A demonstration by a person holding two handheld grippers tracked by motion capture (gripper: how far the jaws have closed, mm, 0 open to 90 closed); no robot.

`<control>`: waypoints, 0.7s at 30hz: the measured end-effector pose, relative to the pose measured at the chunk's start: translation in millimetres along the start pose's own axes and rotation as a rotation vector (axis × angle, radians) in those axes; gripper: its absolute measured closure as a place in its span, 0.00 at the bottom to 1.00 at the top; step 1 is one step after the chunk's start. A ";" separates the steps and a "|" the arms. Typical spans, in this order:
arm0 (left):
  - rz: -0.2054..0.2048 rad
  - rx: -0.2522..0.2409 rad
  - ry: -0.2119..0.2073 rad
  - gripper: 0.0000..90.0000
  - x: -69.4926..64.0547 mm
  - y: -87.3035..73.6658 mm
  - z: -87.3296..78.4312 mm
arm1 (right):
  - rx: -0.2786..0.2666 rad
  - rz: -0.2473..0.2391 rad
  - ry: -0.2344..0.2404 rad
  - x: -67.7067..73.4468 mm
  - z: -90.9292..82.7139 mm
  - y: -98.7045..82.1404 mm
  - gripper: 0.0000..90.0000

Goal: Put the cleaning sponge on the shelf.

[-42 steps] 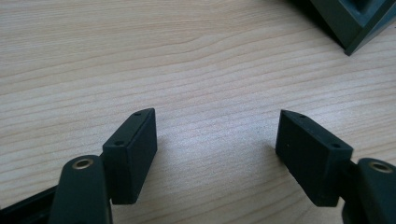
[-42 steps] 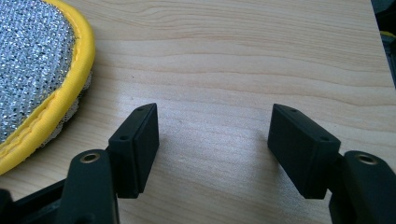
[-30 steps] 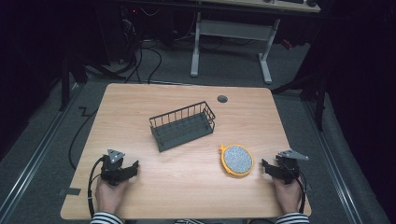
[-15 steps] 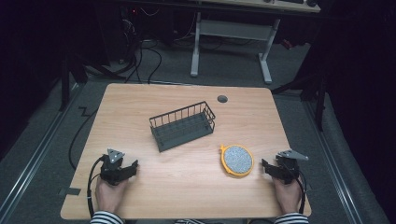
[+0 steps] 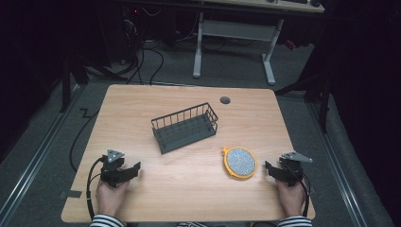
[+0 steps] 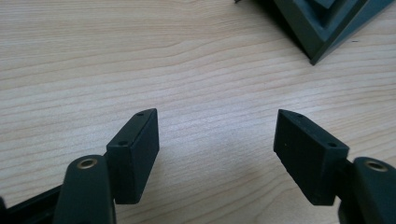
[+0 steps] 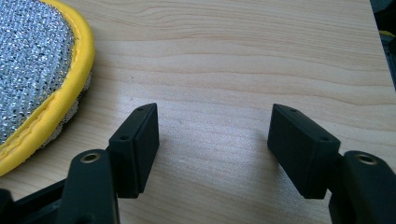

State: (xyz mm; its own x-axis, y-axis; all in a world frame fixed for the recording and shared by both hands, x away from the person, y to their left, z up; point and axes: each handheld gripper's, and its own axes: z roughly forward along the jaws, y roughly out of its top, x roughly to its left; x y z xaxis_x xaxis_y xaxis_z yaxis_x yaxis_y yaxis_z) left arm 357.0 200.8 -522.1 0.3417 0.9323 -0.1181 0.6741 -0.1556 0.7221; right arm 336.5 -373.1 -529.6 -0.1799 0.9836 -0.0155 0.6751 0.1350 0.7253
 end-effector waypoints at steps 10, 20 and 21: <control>-0.027 -0.020 -0.049 0.39 0.2 17.2 -14.5 | 0.000 -0.001 0.003 -0.3 0.0 0.0 0.38; 0.018 -0.039 -0.048 0.40 -7.4 48.6 -29.0 | -0.001 0.001 0.005 -0.6 -0.1 -0.1 0.38; 0.028 -0.040 -0.047 0.40 -8.9 54.0 -30.6 | -0.001 0.000 0.005 -0.6 -0.1 -0.1 0.38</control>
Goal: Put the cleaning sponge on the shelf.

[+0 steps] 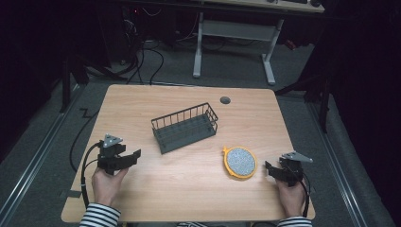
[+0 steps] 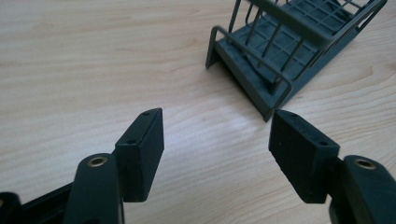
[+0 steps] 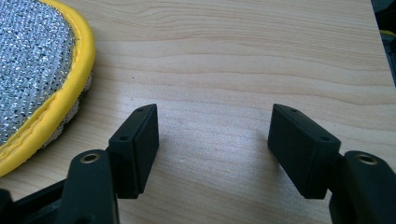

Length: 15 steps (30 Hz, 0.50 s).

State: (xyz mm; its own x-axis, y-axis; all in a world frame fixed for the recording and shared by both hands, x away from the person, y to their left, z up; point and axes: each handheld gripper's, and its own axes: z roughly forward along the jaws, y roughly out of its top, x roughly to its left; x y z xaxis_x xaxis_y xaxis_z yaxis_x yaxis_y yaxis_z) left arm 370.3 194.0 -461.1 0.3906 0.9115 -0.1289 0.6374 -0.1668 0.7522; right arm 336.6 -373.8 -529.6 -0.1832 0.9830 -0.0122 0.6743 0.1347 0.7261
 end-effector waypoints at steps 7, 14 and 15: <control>0.009 -0.003 -0.023 0.42 -4.9 23.7 -2.7 | 0.000 0.000 0.000 0.1 0.0 0.0 0.38; 0.036 0.002 -0.027 0.43 -11.6 47.0 -1.5 | 0.001 -0.001 0.000 0.5 -0.2 -0.1 0.38; 0.042 0.008 -0.029 0.43 -12.8 50.5 -0.7 | 0.001 -0.001 0.000 0.5 -0.2 -0.2 0.38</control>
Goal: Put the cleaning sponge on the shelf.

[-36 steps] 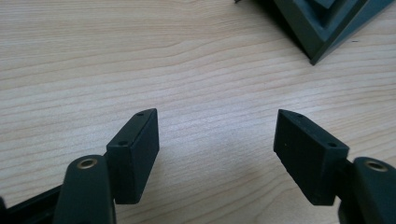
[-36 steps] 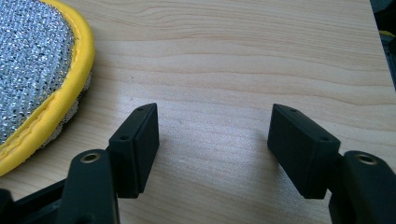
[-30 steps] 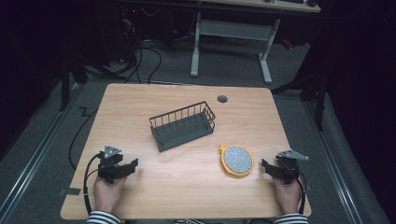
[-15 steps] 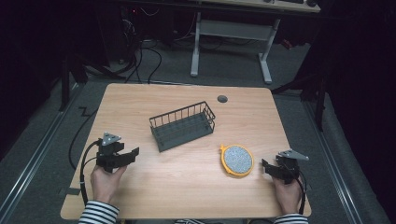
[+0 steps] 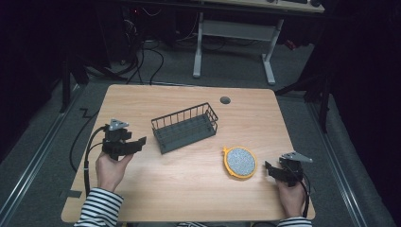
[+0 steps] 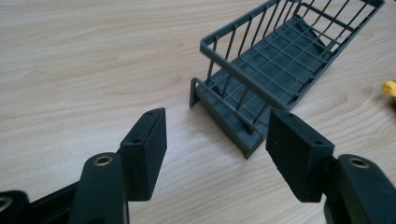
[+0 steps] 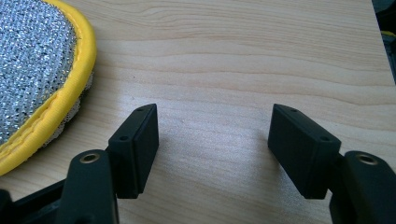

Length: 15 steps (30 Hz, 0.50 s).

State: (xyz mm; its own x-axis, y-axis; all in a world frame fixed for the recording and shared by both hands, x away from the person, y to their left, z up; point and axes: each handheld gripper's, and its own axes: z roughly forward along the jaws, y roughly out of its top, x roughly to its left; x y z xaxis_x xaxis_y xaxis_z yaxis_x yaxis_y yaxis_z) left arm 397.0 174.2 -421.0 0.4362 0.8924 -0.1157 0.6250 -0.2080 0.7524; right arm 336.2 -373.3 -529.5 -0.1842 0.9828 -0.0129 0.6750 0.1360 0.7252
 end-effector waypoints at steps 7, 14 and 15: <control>0.020 0.022 -0.005 0.43 -5.3 22.5 10.3 | 0.001 0.001 0.000 0.2 -0.2 -0.1 0.38; 0.021 0.066 0.011 0.43 -5.0 42.2 27.6 | 0.003 0.002 0.001 0.1 -0.4 -0.1 0.38; 0.023 0.069 0.013 0.43 -5.3 43.8 29.4 | 0.003 0.001 0.002 0.1 -0.4 -0.2 0.38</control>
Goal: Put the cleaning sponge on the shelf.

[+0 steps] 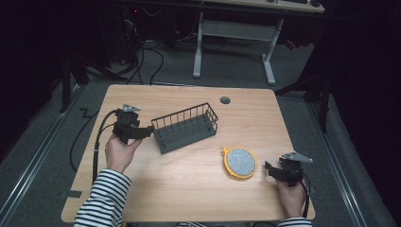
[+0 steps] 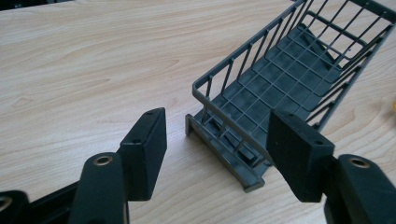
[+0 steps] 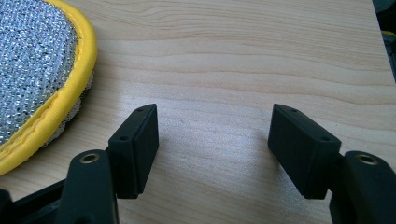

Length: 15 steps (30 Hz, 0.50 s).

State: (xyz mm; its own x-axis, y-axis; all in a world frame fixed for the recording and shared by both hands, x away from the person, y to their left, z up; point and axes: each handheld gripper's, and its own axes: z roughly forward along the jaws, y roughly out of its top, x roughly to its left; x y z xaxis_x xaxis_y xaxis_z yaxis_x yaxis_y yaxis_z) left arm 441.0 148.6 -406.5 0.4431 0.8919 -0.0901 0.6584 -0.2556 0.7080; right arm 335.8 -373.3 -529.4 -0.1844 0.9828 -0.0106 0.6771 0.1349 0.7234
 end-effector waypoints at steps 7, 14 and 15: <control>-0.007 0.037 0.004 0.43 0.7 13.9 15.3 | 0.000 -0.003 0.001 0.0 -0.1 -0.1 0.37; -0.009 0.091 0.033 0.48 -1.1 24.8 31.0 | -0.002 -0.004 0.002 0.1 -0.1 -0.3 0.37; -0.020 0.095 0.027 0.49 -0.9 25.9 33.3 | -0.002 -0.004 0.003 0.1 -0.1 -0.3 0.37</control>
State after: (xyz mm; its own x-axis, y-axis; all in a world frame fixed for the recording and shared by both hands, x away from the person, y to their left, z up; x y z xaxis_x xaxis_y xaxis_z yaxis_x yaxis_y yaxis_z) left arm 477.9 128.8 -411.4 0.4133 0.9068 -0.0834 0.7221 -0.2706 0.6367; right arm 335.5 -373.3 -529.5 -0.1889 0.9819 -0.0117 0.6751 0.1386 0.7246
